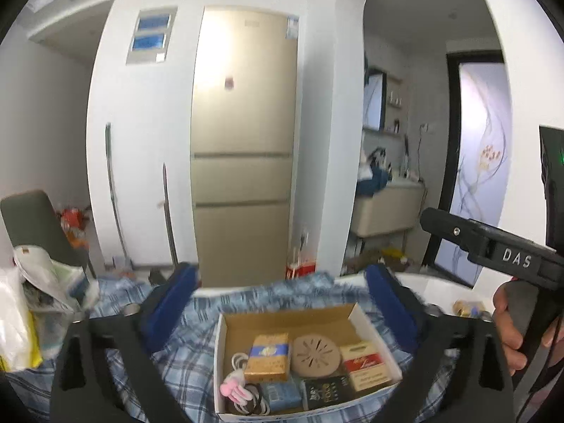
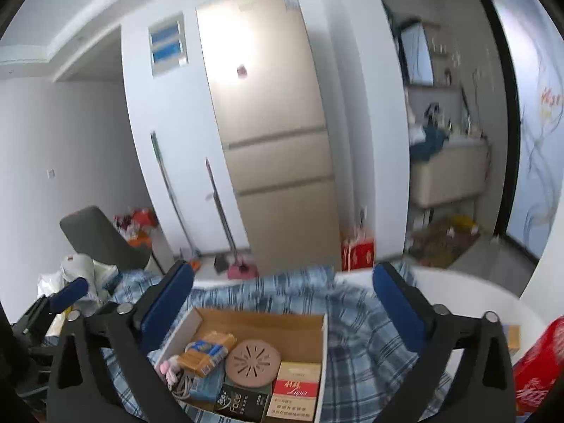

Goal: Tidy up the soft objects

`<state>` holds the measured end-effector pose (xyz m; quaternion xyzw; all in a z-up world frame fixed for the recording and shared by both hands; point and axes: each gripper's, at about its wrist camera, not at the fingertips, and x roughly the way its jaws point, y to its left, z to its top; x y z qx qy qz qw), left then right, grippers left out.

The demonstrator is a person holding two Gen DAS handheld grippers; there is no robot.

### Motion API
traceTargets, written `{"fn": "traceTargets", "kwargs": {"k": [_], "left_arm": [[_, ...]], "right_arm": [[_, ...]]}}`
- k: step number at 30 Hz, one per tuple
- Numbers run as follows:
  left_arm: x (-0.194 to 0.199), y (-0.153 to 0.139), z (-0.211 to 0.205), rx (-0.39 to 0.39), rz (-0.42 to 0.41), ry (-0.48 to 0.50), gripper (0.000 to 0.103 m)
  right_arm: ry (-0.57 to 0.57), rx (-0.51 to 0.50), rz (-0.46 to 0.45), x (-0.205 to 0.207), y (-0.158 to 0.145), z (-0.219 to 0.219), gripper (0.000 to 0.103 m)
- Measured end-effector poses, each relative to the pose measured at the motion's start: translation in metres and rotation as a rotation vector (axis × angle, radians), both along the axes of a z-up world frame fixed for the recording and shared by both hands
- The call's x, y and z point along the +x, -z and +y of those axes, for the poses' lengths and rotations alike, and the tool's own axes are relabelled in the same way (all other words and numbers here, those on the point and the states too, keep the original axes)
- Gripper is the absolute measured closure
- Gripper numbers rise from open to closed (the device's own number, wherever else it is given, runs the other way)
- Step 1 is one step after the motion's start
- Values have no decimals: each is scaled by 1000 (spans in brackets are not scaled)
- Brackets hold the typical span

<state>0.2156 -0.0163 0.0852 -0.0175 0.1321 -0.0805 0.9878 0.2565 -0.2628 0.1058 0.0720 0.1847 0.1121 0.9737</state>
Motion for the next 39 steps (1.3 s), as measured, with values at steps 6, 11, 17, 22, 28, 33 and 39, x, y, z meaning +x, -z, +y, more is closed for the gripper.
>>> {"fn": "traceTargets", "kwargs": {"k": [6,11,17,22,28,33,39], "left_arm": [[-48,-26,-3,31,-118,1,0],[-85,-26,2,8,-157,4,0],[-118,-6,9,10,-189,-13,0],[-128,17,20,-21,-212,-37,0],[-125,46,20,8,-187,-45,0],[-121,72,24,6,-151,-57,0],[-119,83,25,3,-139,-36,0]], "right_arm": [[7,-4,-166,-49,-25,-6,0],[10,-26,-249,-84,-31,-6,0],[11,-26,-276,-118,-17,-5,0],[38,-29,-328,-140,11,-8,0],[51,-68,-321,-142,40,-8,0],[63,-121,-294,-139,65,-4,0],[36,-148,-297,-146,81,3,0]]}}
